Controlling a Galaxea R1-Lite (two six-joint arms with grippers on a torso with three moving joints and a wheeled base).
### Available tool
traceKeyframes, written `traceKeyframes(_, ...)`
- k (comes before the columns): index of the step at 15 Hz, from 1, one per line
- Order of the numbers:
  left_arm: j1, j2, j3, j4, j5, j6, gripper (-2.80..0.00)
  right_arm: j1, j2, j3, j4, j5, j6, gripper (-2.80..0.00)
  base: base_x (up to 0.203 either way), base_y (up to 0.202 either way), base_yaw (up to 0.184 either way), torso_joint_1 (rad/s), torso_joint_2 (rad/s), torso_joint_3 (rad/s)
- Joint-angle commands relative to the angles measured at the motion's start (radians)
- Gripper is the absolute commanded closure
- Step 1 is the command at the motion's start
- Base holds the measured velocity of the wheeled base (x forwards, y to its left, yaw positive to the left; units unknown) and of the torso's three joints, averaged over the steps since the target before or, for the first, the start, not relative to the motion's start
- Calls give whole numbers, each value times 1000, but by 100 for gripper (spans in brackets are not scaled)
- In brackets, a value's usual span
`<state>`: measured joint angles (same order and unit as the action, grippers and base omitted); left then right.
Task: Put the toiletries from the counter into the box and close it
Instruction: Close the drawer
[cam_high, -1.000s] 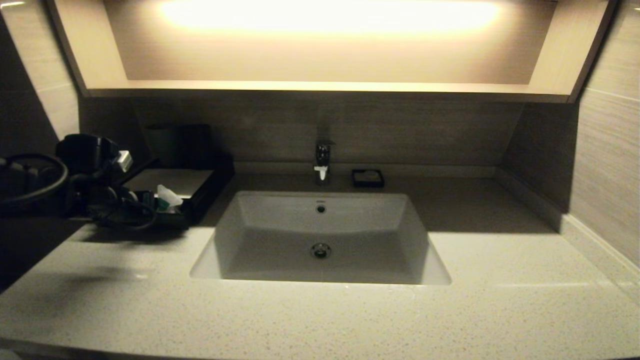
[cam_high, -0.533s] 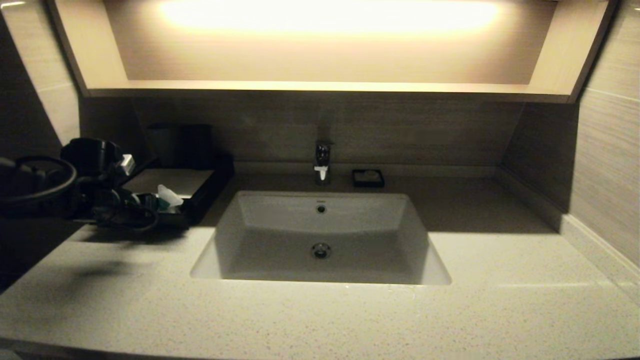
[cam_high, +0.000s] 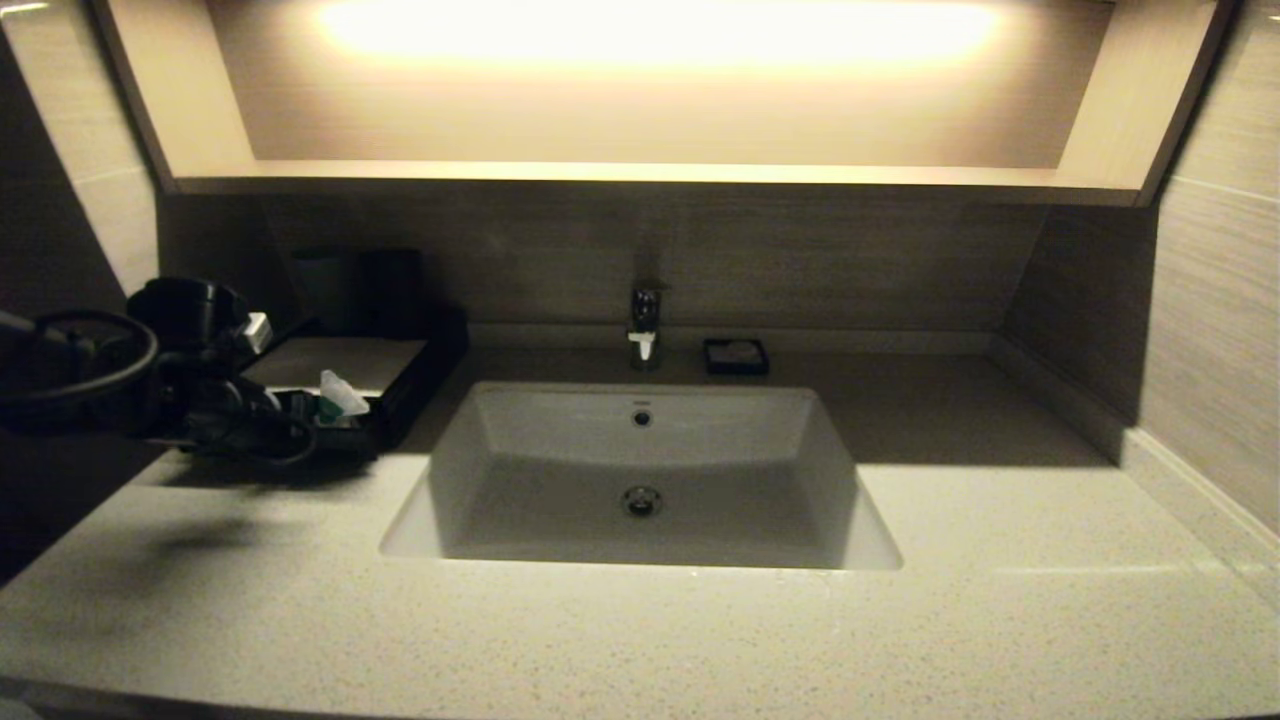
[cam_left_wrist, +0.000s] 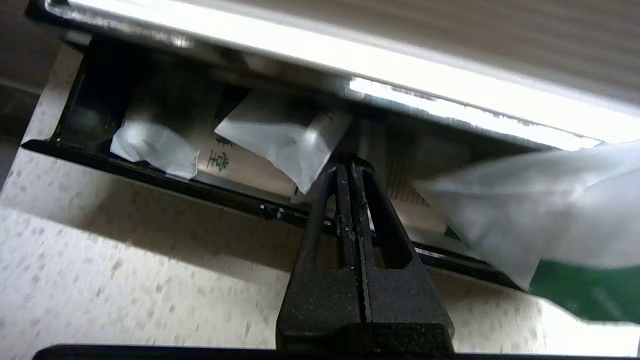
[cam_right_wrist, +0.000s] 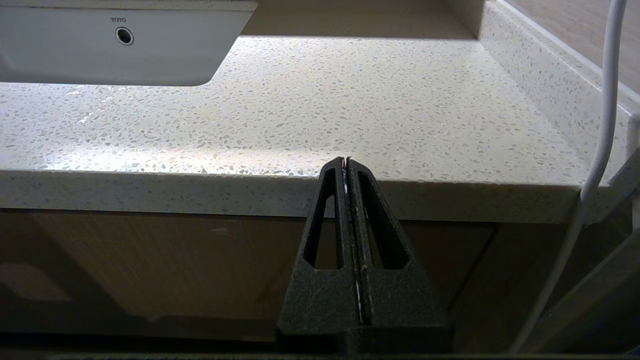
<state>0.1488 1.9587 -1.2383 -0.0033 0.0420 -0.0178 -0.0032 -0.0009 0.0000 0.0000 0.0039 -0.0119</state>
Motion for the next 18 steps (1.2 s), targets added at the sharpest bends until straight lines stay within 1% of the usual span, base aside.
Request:
traceKeyframes(1, 3, -34, -7, 49, 1, 2, 0, 0, 1, 2, 0, 1, 0, 0, 0, 0, 0, 0, 0, 0)
traceKeyframes(3, 3, -45, -7, 83, 3, 7, 0, 0, 1, 2, 0, 1, 0, 0, 0, 0, 0, 0, 0, 0)
traceKeyframes(6, 8, -53, -12, 144, 3, 46, 0, 0, 1, 2, 0, 1, 0, 0, 0, 0, 0, 0, 0, 0)
traceKeyframes(8, 9, -72, -12, 169, 3, 51, 0, 0, 1, 2, 0, 1, 0, 0, 0, 0, 0, 0, 0, 0)
traceKeyframes(11, 14, -89, -12, 227, 3, 80, 0, 0, 0, 2, 0, 1, 0, 0, 0, 0, 0, 0, 0, 0)
traceKeyframes(14, 14, -135, -10, 231, -1, 83, 0, 0, 1, 2, 0, 1, 0, 0, 0, 0, 0, 0, 0, 0)
traceKeyframes(15, 14, -152, -11, 227, -10, 80, 0, 0, 1, 1, 0, 1, 0, 0, 0, 0, 0, 0, 0, 0)
traceKeyframes(17, 14, -180, -10, 226, -81, 71, 0, 0, 1, 2, 0, 1, 0, 0, 0, 0, 0, 0, 0, 0)
traceKeyframes(18, 14, -192, -10, 225, -111, 55, 0, 0, -1, 2, 0, 1, 0, 0, 0, 0, 0, 0, 0, 0)
